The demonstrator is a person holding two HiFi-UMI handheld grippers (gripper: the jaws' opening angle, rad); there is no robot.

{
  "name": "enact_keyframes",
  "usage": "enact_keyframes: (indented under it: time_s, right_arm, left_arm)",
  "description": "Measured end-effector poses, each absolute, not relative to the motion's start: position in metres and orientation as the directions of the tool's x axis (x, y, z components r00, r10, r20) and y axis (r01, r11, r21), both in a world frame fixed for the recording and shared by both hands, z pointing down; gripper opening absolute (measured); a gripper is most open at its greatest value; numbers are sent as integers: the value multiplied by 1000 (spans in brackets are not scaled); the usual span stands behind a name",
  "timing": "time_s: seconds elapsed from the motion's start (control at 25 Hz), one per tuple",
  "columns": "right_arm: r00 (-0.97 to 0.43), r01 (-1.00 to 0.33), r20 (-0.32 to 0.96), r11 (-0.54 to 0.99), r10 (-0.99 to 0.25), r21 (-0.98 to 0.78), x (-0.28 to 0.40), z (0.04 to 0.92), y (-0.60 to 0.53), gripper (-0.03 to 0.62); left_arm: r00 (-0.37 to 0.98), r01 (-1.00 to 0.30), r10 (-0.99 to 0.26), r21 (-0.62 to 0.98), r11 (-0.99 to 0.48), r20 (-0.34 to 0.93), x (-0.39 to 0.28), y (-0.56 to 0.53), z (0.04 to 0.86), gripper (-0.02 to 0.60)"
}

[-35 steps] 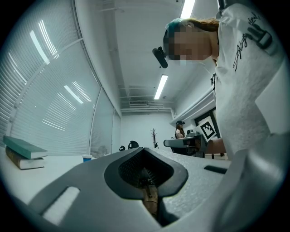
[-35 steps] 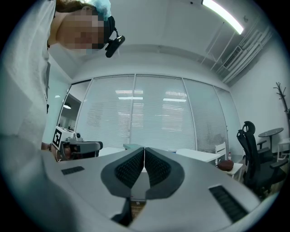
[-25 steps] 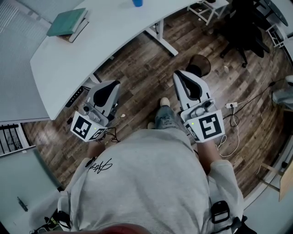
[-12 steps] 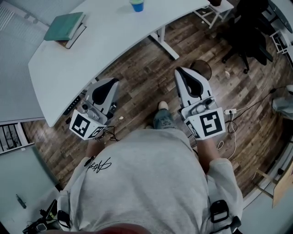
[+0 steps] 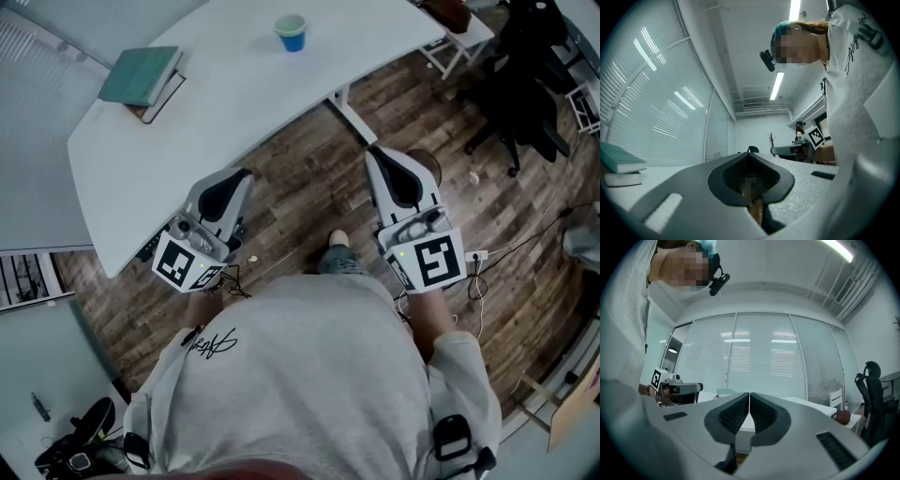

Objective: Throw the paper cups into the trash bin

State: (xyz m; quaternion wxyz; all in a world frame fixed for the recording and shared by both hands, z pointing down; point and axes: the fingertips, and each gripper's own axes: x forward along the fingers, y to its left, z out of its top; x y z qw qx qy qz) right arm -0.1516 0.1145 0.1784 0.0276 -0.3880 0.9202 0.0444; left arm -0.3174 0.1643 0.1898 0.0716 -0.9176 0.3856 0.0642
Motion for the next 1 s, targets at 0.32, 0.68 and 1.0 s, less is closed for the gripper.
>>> enact_keyframes:
  time_s: [0.32, 0.68, 1.0]
  right_arm:
    - [-729, -684, -84, 727, -679, 61, -143, 176, 77, 12]
    - [-768, -641, -78, 766, -636, 58, -145, 179, 55, 12]
    - [-765, -643, -63, 764, -641, 44, -152, 183, 52, 12]
  left_arm:
    - [657, -751, -731, -81, -655, -183, -312, 135, 182, 3]
    - [612, -791, -774, -91, -605, -162, -310, 125, 182, 3]
    - [614, -788, -772, -72, -612, -165, -316, 118, 184, 3]
